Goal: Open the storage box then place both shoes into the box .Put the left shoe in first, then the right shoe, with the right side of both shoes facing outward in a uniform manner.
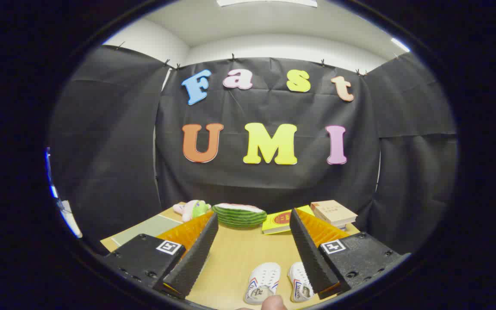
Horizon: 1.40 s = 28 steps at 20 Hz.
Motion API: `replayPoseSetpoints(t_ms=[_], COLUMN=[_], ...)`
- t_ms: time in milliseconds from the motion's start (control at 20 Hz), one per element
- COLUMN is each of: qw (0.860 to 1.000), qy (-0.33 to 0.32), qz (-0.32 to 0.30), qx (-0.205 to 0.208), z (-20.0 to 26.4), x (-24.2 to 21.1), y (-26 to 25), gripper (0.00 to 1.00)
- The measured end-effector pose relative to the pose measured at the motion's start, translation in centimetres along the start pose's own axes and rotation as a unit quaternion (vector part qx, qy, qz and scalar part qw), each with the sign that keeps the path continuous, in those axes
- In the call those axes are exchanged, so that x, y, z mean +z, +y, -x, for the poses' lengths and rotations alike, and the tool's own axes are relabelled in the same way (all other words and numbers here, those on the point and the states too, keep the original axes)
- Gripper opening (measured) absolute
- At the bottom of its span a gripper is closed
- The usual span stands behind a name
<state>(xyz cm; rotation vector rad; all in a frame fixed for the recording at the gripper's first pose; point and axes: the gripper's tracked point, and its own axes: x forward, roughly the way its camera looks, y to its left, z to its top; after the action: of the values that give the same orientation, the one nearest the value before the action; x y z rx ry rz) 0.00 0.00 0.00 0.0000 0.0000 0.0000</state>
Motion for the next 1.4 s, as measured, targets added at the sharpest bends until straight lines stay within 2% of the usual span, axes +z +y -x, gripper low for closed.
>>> replayPoseSetpoints(t_ms=[750, 1200, 1400], qw=[0.999, 0.996, 0.991], qy=[0.016, 0.05, 0.083], qz=[-0.019, -0.043, -0.057], qx=[0.025, 0.063, 0.094], z=[-0.2, 0.1, 0.0], x=[-0.7, -3.2, -5.6], y=[2.5, 4.8, 6.9], gripper=[1.0, 1.0, 1.0])
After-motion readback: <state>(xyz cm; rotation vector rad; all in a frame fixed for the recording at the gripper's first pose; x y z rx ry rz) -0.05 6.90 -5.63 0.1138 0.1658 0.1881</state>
